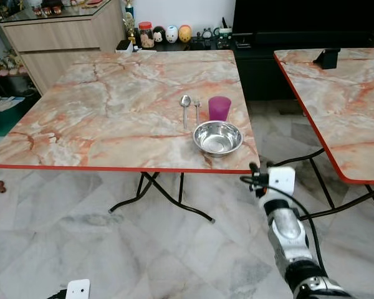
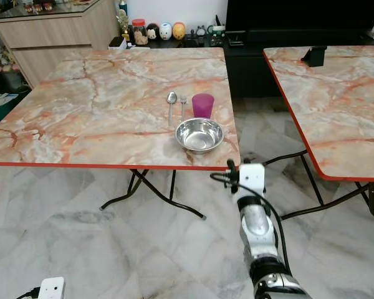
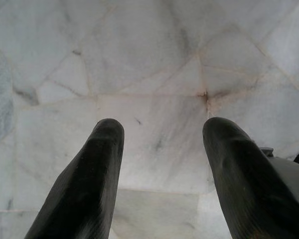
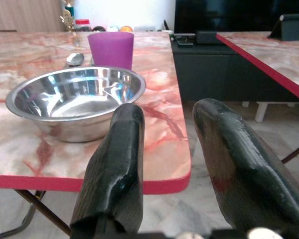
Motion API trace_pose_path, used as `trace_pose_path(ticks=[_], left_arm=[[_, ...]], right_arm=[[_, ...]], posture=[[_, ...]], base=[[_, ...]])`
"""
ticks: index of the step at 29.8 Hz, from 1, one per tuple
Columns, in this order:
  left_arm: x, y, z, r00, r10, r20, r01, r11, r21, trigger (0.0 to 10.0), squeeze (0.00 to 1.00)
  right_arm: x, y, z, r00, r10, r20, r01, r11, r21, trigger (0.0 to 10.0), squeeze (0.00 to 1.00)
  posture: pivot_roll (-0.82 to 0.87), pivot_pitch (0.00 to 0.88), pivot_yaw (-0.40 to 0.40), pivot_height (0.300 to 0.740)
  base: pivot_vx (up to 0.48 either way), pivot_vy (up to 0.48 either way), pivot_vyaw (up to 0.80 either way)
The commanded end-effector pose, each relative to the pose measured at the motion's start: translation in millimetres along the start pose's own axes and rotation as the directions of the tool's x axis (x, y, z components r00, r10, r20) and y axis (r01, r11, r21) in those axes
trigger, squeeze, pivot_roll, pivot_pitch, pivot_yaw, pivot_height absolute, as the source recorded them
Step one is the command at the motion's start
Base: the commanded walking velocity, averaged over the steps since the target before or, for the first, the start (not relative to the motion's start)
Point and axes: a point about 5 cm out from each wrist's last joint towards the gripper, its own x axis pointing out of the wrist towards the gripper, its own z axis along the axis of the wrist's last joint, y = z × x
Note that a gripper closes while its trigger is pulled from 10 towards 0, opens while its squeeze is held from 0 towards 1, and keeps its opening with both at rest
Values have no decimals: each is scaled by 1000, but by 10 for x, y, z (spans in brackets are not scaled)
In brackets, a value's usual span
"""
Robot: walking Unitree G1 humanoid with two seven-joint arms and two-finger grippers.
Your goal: Setting the table
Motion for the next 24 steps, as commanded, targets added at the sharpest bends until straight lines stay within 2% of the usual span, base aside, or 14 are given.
trace_pose_path(ticks=[1, 3, 7, 15, 24], left_arm=[[-7, 0, -37, 1000, 8, -13, -8, 1000, -10, 10000, 0], [-7, -4, -39, 1000, 6, -14, -6, 1000, -8, 10000, 0], [-5, -28, -20, 1000, -15, 11, 16, 997, -82, 10000, 0], [6, -60, 23, 999, -21, 27, 23, 997, -71, 10000, 0], [6, -72, 30, 999, -27, 34, 29, 998, -62, 10000, 0]], right_arm=[[12, 3, 43, 1000, 9, 28, -9, 1000, 7, 10000, 0], [18, 9, 66, 999, 19, 39, -20, 1000, 5, 10000, 0], [80, 39, 205, 997, 34, 76, -35, 999, 12, 10000, 0], [192, 108, 430, 987, 47, 153, -54, 998, 39, 10000, 0], [190, 125, 447, 987, 58, 151, -65, 997, 46, 10000, 0]], posture=[[-38, 0, 64, 740], [-35, 0, 61, 740], [-37, 0, 56, 740], [-36, 0, 56, 740], [-34, 0, 56, 740]], base=[[0, 0, 0], [0, 0, 0], [0, 0, 0], [263, 0, 0], [350, 0, 0]])
